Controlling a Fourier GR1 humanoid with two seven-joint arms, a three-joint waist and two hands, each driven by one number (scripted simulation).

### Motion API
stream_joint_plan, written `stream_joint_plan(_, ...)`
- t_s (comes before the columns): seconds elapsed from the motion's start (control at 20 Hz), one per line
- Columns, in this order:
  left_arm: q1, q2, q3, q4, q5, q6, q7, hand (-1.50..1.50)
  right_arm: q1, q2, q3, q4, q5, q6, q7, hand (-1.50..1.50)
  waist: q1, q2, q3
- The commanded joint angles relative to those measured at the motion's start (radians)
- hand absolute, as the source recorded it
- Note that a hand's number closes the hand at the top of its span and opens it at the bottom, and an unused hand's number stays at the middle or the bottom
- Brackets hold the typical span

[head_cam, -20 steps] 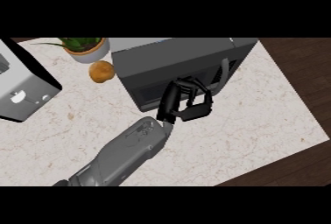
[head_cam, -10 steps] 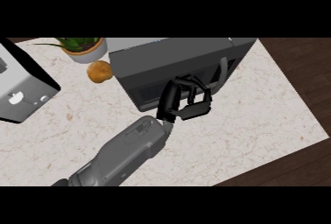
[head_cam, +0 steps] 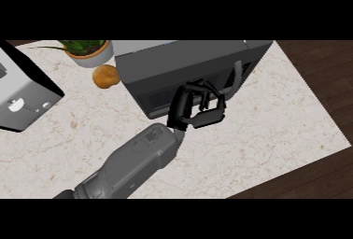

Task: Pick up the milk, place it into the microwave and close the microwave

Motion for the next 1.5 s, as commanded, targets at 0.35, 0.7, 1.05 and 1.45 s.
stream_joint_plan(0.35, -0.096, 0.001, 0.039, 0.084, 0.063, -0.018, -0.044, 1.5, -0.061, -0.064, -0.047, 0.04, -0.021, 0.004, 0.017, -1.5, -0.008, 0.012, 0.0)
stream_joint_plan(0.7, -0.107, 0.001, 0.029, 0.093, 0.093, -0.007, -0.074, 1.5, -0.074, -0.116, -0.07, 0.07, -0.004, 0.022, 0.016, -1.5, -0.018, 0.014, 0.002)
stream_joint_plan(1.05, -0.106, 0.001, 0.024, 0.099, 0.125, -0.008, -0.105, 1.5, -0.095, -0.16, -0.099, 0.107, 0.005, 0.038, 0.002, -1.5, -0.021, 0.021, 0.005)
stream_joint_plan(1.45, -0.11, 0.001, -0.006, 0.104, 0.153, -0.01, -0.126, 1.5, -0.126, -0.162, -0.102, 0.174, -0.05, 0.071, 0.003, -1.5, -0.01, 0.025, 0.006)
